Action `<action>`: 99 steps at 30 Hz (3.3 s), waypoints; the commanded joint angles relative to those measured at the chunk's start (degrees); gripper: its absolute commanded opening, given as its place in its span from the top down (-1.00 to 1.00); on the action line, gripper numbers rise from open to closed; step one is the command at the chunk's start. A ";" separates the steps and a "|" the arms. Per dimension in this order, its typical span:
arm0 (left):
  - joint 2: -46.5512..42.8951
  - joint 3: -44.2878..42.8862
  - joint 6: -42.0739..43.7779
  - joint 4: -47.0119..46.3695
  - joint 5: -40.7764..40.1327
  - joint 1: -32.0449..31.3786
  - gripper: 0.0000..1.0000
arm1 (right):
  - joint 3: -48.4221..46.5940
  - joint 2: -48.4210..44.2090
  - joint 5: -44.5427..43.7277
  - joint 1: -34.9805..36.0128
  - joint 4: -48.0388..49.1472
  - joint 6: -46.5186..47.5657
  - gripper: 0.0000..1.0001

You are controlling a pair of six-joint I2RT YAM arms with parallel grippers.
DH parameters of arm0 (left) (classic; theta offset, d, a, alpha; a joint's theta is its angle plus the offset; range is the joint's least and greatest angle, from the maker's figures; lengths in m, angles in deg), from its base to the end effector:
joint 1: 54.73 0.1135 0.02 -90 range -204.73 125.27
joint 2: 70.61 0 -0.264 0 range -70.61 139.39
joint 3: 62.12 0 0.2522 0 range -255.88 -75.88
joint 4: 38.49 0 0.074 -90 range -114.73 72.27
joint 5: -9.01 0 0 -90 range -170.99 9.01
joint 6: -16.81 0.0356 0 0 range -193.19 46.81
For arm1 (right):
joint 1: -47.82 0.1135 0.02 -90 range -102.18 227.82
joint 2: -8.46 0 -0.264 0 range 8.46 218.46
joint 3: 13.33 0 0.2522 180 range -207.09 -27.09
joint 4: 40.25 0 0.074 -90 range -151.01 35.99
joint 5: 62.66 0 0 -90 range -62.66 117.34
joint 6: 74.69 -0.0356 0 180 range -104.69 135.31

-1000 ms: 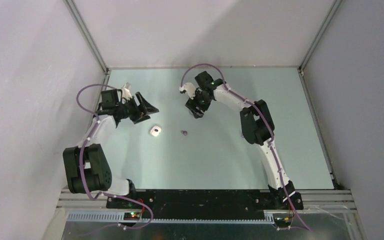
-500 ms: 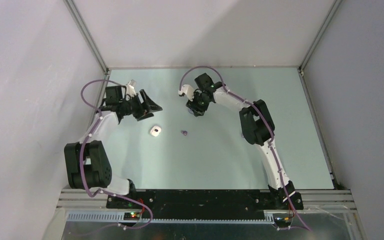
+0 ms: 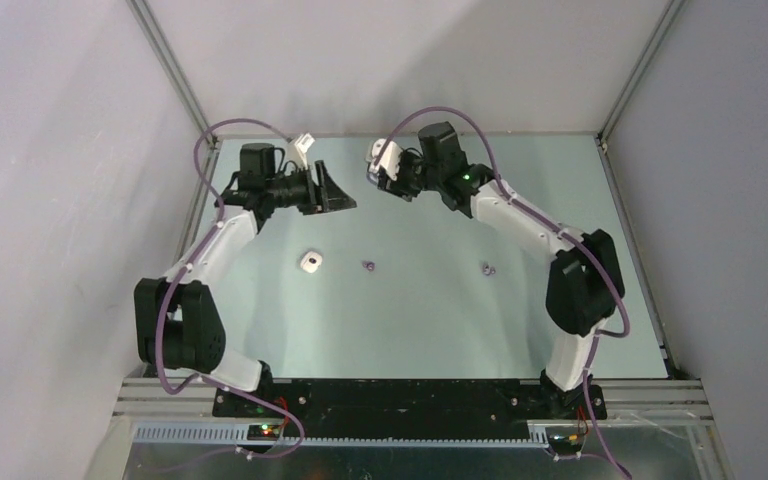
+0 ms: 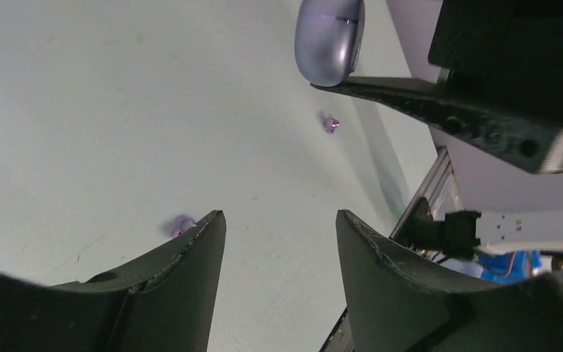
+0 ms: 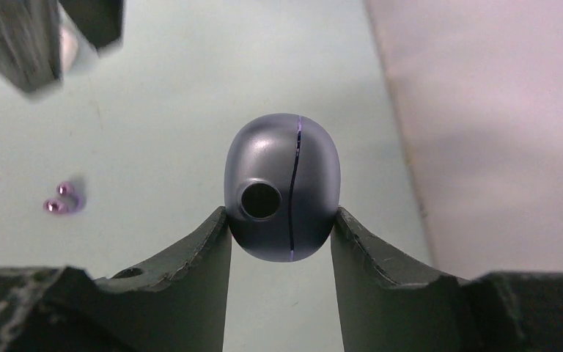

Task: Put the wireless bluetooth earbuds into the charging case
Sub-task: Pick up the charging case from the center of the board, then pass from the right arm to the left, then pass from the left arm to the right

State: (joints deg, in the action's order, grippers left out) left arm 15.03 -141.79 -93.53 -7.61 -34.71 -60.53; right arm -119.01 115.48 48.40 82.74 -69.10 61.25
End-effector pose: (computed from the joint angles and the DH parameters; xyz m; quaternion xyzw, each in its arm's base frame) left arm 0.3254 -0.0589 0.2914 0.0703 0.8380 -0.4354 0.3212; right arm 0.3552 0.2636 0.3061 -0.6221 0.5896 0.1106 0.5031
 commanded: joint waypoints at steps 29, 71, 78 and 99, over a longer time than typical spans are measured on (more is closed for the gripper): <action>6.71 -8.80 -4.94 -18.57 8.47 -4.92 0.19 | 2.19 -6.94 -0.05 4.21 8.79 3.55 0.35; -6.55 -3.42 38.24 -9.27 20.09 -6.52 0.94 | -30.06 1.09 42.13 -7.96 -37.95 -16.84 -0.09; -7.59 -3.23 39.15 -9.20 20.14 -7.21 0.95 | -30.68 1.49 41.06 -4.51 -39.34 -12.88 -0.07; -8.44 -4.18 38.19 -10.31 20.23 -7.84 1.00 | -21.27 -0.31 30.50 -0.90 -26.38 -14.09 -0.03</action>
State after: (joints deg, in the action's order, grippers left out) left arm 8.98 -144.54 -56.11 -14.97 -16.06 -67.97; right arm -140.32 116.68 79.83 81.36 -98.52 47.46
